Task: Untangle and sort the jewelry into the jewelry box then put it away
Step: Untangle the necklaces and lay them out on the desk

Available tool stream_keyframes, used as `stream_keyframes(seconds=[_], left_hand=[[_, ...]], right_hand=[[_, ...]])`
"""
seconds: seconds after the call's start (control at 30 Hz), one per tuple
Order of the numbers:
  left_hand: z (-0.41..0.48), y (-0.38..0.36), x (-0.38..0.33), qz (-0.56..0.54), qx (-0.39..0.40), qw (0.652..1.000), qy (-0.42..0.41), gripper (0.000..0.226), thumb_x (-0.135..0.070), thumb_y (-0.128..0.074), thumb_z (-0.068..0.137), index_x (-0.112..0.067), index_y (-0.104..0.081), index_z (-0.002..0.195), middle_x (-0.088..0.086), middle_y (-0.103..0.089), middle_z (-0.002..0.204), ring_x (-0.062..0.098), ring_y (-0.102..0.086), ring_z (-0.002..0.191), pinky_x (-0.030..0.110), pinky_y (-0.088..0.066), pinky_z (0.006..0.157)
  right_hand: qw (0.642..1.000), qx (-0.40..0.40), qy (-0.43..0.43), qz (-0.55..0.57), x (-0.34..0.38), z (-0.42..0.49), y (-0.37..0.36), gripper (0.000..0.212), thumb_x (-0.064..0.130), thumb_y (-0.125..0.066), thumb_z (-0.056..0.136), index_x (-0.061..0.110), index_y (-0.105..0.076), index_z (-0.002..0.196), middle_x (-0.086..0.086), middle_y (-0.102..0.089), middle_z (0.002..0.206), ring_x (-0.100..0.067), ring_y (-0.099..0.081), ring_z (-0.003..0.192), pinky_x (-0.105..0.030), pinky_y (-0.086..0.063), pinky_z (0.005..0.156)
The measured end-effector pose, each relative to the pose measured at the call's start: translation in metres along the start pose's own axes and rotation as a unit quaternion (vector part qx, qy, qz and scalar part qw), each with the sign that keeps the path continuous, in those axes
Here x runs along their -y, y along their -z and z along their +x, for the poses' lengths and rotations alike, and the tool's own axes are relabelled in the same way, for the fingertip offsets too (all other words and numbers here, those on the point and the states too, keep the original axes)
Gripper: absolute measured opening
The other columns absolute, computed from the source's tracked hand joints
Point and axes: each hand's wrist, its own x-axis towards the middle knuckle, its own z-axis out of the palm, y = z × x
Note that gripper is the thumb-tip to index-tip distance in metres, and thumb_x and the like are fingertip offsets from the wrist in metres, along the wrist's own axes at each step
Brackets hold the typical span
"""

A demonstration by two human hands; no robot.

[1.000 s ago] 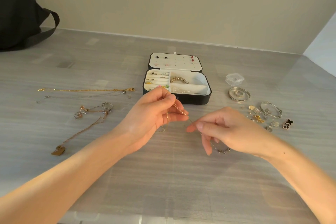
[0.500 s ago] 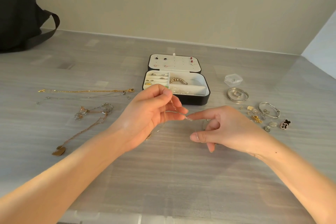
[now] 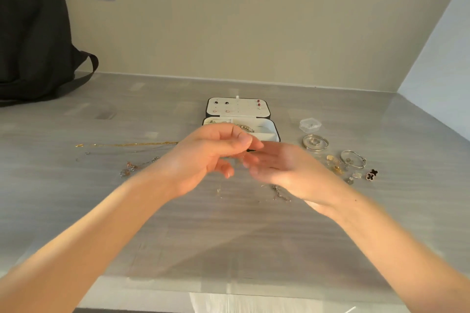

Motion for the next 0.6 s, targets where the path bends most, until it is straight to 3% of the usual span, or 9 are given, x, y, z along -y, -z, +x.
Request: stream_keyframes(seconds=[0.1, 0.2, 0.3, 0.43, 0.6], left_hand=[[-0.001, -0.008, -0.007, 0.082, -0.014, 0.997, -0.004, 0.027, -0.029, -0.065, 0.074, -0.004, -0.064, 0.084, 0.006, -0.062, 0.072, 0.021, -0.04, 0.061, 0.016, -0.036, 0.049], [-0.003, -0.017, -0.012, 0.136, -0.036, 0.99, -0.005, 0.021, -0.035, -0.069, 0.069, -0.016, -0.064, 0.075, 0.001, -0.06, 0.069, 0.013, -0.039, 0.055, 0.018, -0.032, 0.052], [-0.005, -0.022, -0.015, 0.15, -0.046, 0.988, -0.009, 0.023, -0.038, -0.075, 0.068, -0.02, -0.063, 0.073, -0.007, -0.062, 0.066, 0.002, -0.046, 0.054, 0.019, -0.031, 0.054], [-0.007, -0.02, -0.009, 0.202, -0.036, 0.979, -0.012, 0.012, -0.027, -0.073, 0.078, -0.022, -0.064, 0.073, -0.014, -0.06, 0.066, 0.007, -0.05, 0.064, 0.023, -0.039, 0.064], [-0.021, -0.009, -0.001, 0.235, -0.046, 0.971, 0.016, 0.012, -0.018, -0.062, 0.087, -0.012, -0.066, 0.077, -0.008, -0.054, 0.053, 0.005, -0.044, 0.05, 0.014, -0.036, 0.052]], right_hand=[[0.99, 0.018, 0.015, 0.136, 0.011, -0.008, -0.01, 0.016, 0.003, -0.055, 0.091, 0.007, -0.063, 0.103, 0.0, -0.071, 0.089, -0.016, -0.066, 0.086, -0.028, -0.053, 0.081], [0.991, -0.038, 0.007, 0.127, 0.013, -0.017, -0.011, 0.014, 0.005, -0.056, 0.091, 0.011, -0.066, 0.083, 0.0, -0.066, 0.067, -0.011, -0.058, 0.059, -0.025, -0.049, 0.064], [0.994, -0.082, 0.008, 0.077, 0.014, -0.029, -0.005, 0.015, 0.013, -0.059, 0.089, 0.016, -0.069, 0.078, 0.002, -0.064, 0.059, -0.01, -0.053, 0.055, -0.021, -0.046, 0.059], [0.991, -0.112, 0.036, 0.065, 0.02, -0.049, 0.018, 0.016, 0.012, -0.057, 0.089, 0.013, -0.069, 0.079, 0.004, -0.06, 0.053, -0.008, -0.048, 0.051, -0.015, -0.04, 0.051], [0.988, -0.15, 0.009, 0.037, 0.017, -0.064, 0.045, 0.021, 0.018, -0.055, 0.091, 0.005, -0.068, 0.081, 0.005, -0.047, 0.046, -0.01, -0.035, 0.047, -0.015, -0.031, 0.048]])
